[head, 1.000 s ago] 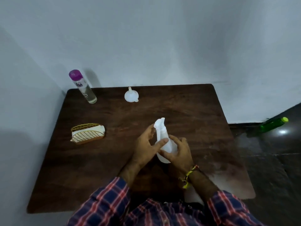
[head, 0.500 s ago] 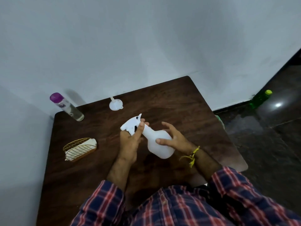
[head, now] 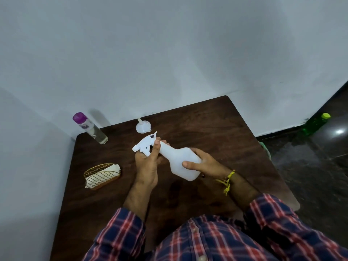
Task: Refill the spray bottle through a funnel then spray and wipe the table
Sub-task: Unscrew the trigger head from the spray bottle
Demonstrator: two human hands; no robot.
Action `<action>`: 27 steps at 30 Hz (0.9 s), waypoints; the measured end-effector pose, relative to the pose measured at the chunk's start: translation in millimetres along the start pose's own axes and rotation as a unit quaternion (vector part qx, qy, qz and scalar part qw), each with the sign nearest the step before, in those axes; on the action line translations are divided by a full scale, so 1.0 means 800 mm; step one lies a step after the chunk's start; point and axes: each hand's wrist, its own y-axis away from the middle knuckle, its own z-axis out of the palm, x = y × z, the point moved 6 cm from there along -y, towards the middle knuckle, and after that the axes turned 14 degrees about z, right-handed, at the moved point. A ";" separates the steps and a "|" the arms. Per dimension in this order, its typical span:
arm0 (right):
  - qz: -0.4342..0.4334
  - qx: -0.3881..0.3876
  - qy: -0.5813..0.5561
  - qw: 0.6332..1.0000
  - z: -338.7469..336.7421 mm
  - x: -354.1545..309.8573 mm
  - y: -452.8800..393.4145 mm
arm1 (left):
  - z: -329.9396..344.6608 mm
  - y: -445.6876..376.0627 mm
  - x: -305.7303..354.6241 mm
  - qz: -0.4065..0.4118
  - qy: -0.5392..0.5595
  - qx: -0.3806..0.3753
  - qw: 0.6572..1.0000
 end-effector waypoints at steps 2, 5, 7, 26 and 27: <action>-0.035 0.067 0.018 0.997 0.006 -0.007 0.007 | -0.002 -0.001 -0.001 -0.003 0.005 0.027 1.000; -0.132 0.205 0.113 0.963 0.011 -0.019 0.021 | -0.012 -0.002 -0.002 -0.043 0.052 0.101 0.993; -0.120 0.148 0.035 0.981 0.011 -0.027 0.022 | -0.018 -0.009 0.004 -0.054 0.076 0.097 0.991; -0.020 0.016 -0.067 0.997 0.019 -0.021 0.015 | -0.043 -0.020 0.011 -0.045 0.043 0.091 0.994; 0.006 0.004 -0.088 0.996 0.020 -0.020 0.014 | -0.043 -0.019 0.011 -0.047 0.038 0.085 0.995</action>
